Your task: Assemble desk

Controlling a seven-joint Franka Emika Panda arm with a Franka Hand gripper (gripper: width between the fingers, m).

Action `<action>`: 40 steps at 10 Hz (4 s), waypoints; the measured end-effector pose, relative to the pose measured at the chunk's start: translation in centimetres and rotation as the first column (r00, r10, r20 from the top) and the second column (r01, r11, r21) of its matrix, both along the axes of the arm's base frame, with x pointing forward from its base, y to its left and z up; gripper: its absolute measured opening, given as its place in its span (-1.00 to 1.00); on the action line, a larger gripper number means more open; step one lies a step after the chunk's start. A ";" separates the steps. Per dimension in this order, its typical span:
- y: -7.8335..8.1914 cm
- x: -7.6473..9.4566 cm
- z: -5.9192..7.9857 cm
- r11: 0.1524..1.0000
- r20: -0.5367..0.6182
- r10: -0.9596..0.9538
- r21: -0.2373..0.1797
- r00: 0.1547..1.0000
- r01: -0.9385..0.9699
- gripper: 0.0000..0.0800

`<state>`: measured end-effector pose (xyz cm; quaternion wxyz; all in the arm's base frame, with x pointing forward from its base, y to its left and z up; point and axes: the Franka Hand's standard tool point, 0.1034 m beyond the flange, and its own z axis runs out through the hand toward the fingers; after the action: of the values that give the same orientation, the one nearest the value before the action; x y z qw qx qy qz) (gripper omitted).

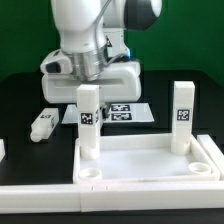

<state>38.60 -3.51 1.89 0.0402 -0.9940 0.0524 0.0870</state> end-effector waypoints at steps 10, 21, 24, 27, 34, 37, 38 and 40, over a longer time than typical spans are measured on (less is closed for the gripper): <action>-1.5 2.0 2.1 0.368 0.164 0.919 -0.027 0.359 -0.930 -0.29; -2.5 1.4 0.5 -0.694 0.186 0.712 0.044 -0.677 -0.718 -0.29; -2.7 2.0 0.2 -0.867 0.229 0.495 0.068 -0.838 -0.494 -0.29; -3.5 1.9 0.2 -0.925 0.238 0.380 0.079 -0.894 -0.372 -0.29; -3.6 1.1 -1.0 -0.826 0.241 0.563 0.131 -0.791 -0.548 -0.07; -3.6 1.0 0.4 -0.780 0.219 0.626 0.155 -0.749 -0.606 0.55; -3.4 1.2 2.1 -0.752 0.188 0.659 0.162 -0.728 -0.639 0.60; -3.8 2.3 5.3 -0.612 0.114 0.790 0.174 -0.602 -0.771 0.62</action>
Offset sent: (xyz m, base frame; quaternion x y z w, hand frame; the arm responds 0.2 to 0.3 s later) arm 0.0000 0.0000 0.0000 0.0000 0.0000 -0.2571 0.9664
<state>40.88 -7.35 7.18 0.0265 -0.4728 -0.8708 0.1319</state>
